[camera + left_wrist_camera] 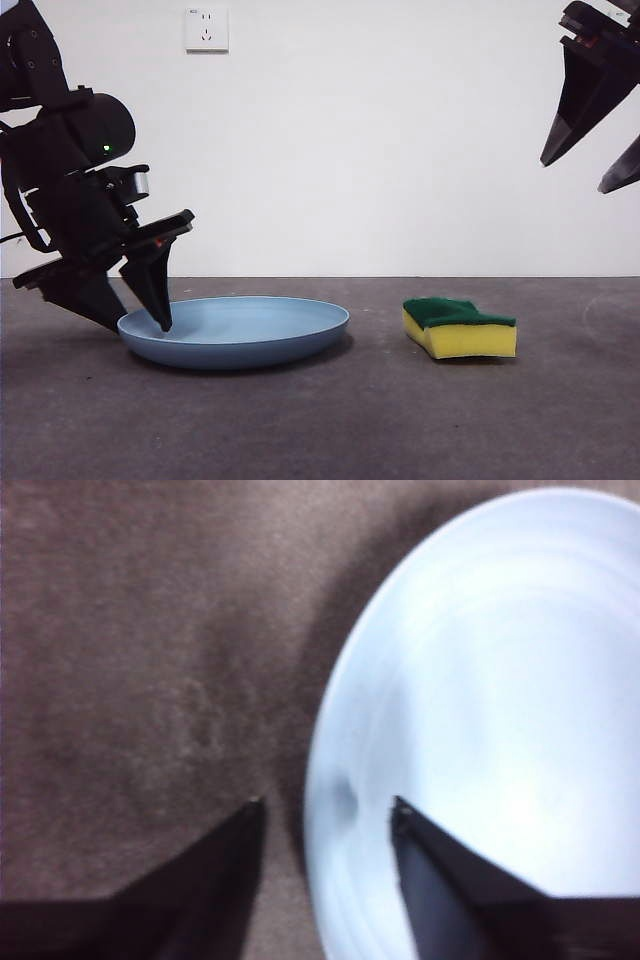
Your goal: Pick up the plate,pick up the cloth,clean the plate with the cloth
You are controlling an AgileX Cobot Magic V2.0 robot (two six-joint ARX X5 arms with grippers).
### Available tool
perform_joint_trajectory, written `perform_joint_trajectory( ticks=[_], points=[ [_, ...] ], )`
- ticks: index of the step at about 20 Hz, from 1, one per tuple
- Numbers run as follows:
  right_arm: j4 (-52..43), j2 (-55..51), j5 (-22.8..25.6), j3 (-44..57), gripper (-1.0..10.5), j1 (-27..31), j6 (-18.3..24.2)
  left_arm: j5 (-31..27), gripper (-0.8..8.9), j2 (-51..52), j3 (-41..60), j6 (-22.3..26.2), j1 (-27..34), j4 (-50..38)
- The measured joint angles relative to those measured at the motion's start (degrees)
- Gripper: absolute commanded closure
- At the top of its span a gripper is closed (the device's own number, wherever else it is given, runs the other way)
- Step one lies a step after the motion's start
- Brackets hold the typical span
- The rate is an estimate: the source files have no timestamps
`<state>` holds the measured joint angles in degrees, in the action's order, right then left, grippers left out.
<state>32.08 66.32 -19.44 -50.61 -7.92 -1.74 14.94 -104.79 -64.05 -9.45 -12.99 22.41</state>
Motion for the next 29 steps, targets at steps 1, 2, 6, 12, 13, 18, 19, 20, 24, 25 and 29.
perform_joint_trajectory(
  ticks=[1, 2, 6, 12, 13, 18, 19, 20, 24, 25, 29],
  points=[
    [0.0, 0.0, 0.0, 0.0, 6.3, 0.0, 0.0, 0.0, 8.21, -0.1, 0.0, 0.6, -0.2, 0.0],
    [0.0, 0.0, 0.0, 0.0, 6.3, 0.0, 0.0, 0.0, 8.21, -0.3, 0.0, 1.0, -0.5, 0.1],
    [0.1, 0.0, 0.1, -1.8, 6.3, -1.0, 0.0, 0.9, 8.21, 1.0, -0.5, 0.6, -0.6, 0.4],
    [3.3, 6.6, 2.1, -11.9, 6.4, -7.1, 0.0, -0.1, 8.21, 12.9, -0.3, 1.9, -1.0, 3.0],
    [4.5, 8.7, 4.1, -13.6, 6.4, -8.1, 0.1, -0.4, 8.21, 15.1, -0.3, 2.3, -1.0, 3.8],
    [5.2, 20.6, 11.7, -19.9, 6.4, -12.1, 1.0, -3.9, 8.21, 26.6, -0.3, 3.0, -1.0, 7.9],
    [5.1, 22.8, 12.1, -20.3, 6.4, -12.4, 1.1, -4.1, 8.21, 28.0, -0.3, 3.1, -1.0, 8.4],
    [4.9, 25.5, 12.2, -20.3, 6.4, -12.7, 1.1, -4.3, 8.21, 29.2, -0.3, 3.3, -1.0, 9.1],
    [4.3, 33.7, 12.1, -20.3, 6.4, -13.1, 1.1, -4.3, 8.21, 30.1, -0.3, 4.3, -1.0, 10.7],
    [3.5, 35.0, 12.1, -20.3, 6.4, -13.1, 1.1, -4.3, 8.21, 30.0, -0.3, 4.4, -1.0, 10.8],
    [2.1, 39.2, 12.1, -20.3, 7.1, -13.6, 1.1, -4.4, 8.21, 30.0, -0.3, 4.5, -1.0, 10.8]
  ],
)
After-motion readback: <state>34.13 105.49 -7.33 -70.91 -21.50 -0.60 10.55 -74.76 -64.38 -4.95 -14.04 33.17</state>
